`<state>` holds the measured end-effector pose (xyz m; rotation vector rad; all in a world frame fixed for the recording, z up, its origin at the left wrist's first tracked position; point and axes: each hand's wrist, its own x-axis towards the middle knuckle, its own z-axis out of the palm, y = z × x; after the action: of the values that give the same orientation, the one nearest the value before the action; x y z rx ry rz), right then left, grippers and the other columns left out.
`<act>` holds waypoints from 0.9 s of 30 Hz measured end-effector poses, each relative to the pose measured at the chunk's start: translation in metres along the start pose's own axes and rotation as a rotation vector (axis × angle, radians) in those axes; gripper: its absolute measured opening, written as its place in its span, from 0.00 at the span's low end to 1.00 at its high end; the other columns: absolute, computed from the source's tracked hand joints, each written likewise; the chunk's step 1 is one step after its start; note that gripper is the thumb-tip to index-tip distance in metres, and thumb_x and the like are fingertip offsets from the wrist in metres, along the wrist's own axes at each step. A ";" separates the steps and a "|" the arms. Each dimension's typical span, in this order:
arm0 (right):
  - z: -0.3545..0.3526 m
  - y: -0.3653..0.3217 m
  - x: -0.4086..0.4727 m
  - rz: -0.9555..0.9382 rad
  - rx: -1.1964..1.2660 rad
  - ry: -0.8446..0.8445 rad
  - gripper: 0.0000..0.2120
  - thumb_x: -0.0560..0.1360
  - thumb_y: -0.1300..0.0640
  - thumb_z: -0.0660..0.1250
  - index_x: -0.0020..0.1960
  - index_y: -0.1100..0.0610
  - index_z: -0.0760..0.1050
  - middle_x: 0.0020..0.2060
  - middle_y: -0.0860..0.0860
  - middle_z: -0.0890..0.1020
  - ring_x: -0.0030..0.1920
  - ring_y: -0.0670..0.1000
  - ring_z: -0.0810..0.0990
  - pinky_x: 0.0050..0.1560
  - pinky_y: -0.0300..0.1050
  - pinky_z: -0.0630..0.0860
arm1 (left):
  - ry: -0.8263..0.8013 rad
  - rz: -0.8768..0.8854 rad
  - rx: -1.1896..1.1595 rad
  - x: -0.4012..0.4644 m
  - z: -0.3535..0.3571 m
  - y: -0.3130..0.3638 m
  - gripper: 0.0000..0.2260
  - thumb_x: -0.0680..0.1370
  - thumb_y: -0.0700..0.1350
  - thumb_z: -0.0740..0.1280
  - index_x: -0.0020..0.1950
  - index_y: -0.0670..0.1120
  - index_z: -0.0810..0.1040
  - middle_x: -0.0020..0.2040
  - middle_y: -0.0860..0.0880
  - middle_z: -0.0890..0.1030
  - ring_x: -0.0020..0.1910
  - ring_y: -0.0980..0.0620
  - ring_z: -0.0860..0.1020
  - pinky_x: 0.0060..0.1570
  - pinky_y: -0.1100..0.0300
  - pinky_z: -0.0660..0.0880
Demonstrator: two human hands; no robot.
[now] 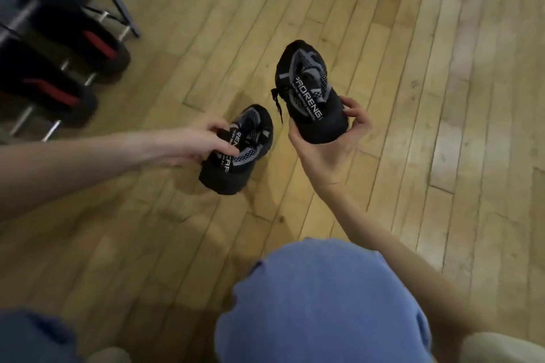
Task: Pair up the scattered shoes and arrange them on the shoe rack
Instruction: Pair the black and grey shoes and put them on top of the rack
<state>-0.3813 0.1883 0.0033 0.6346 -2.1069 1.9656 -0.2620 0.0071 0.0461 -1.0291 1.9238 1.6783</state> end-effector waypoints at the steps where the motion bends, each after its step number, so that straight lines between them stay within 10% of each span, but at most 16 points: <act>1: 0.014 -0.006 -0.002 0.004 0.023 -0.014 0.35 0.60 0.65 0.81 0.55 0.70 0.60 0.58 0.65 0.69 0.59 0.58 0.75 0.58 0.45 0.75 | 0.019 -0.004 0.018 -0.008 -0.003 -0.016 0.09 0.72 0.39 0.73 0.48 0.48 0.77 0.50 0.49 0.80 0.49 0.50 0.78 0.45 0.52 0.77; 9: 0.074 -0.038 -0.050 0.078 0.117 -0.235 0.35 0.60 0.67 0.81 0.55 0.65 0.60 0.56 0.62 0.70 0.54 0.36 0.74 0.54 0.30 0.72 | 0.033 -0.040 -0.162 -0.048 0.017 -0.127 0.03 0.76 0.40 0.69 0.46 0.46 0.76 0.51 0.48 0.79 0.49 0.51 0.78 0.44 0.62 0.75; 13: 0.078 -0.039 -0.081 0.131 0.137 -0.356 0.35 0.60 0.65 0.81 0.54 0.62 0.59 0.56 0.59 0.71 0.55 0.41 0.75 0.55 0.34 0.73 | 0.112 -0.076 -0.642 -0.060 0.006 -0.135 0.15 0.80 0.54 0.59 0.56 0.46 0.78 0.56 0.46 0.81 0.59 0.46 0.77 0.58 0.52 0.74; 18: 0.086 -0.059 -0.123 0.063 0.149 -0.550 0.36 0.61 0.54 0.81 0.56 0.65 0.61 0.56 0.61 0.72 0.59 0.55 0.75 0.60 0.52 0.75 | 0.168 0.010 -1.023 -0.077 -0.021 -0.120 0.20 0.77 0.58 0.62 0.60 0.45 0.76 0.53 0.43 0.83 0.53 0.45 0.80 0.53 0.52 0.75; 23: 0.070 -0.067 -0.145 -0.050 0.073 -0.914 0.23 0.74 0.49 0.67 0.60 0.63 0.67 0.64 0.57 0.70 0.69 0.53 0.69 0.68 0.51 0.69 | 0.410 0.054 -0.751 -0.095 -0.043 -0.137 0.12 0.79 0.40 0.62 0.62 0.43 0.76 0.57 0.44 0.82 0.57 0.47 0.79 0.50 0.52 0.78; 27: 0.070 -0.045 -0.167 0.076 -0.526 -0.754 0.35 0.72 0.43 0.68 0.71 0.61 0.62 0.72 0.60 0.60 0.74 0.58 0.60 0.73 0.56 0.62 | 0.610 0.074 -0.331 -0.114 -0.057 -0.150 0.27 0.75 0.37 0.68 0.72 0.45 0.65 0.64 0.48 0.75 0.61 0.50 0.75 0.59 0.52 0.74</act>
<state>-0.2028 0.1482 -0.0332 1.3254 -2.9355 1.1748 -0.0670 -0.0187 0.0362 -1.7863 2.0834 1.9230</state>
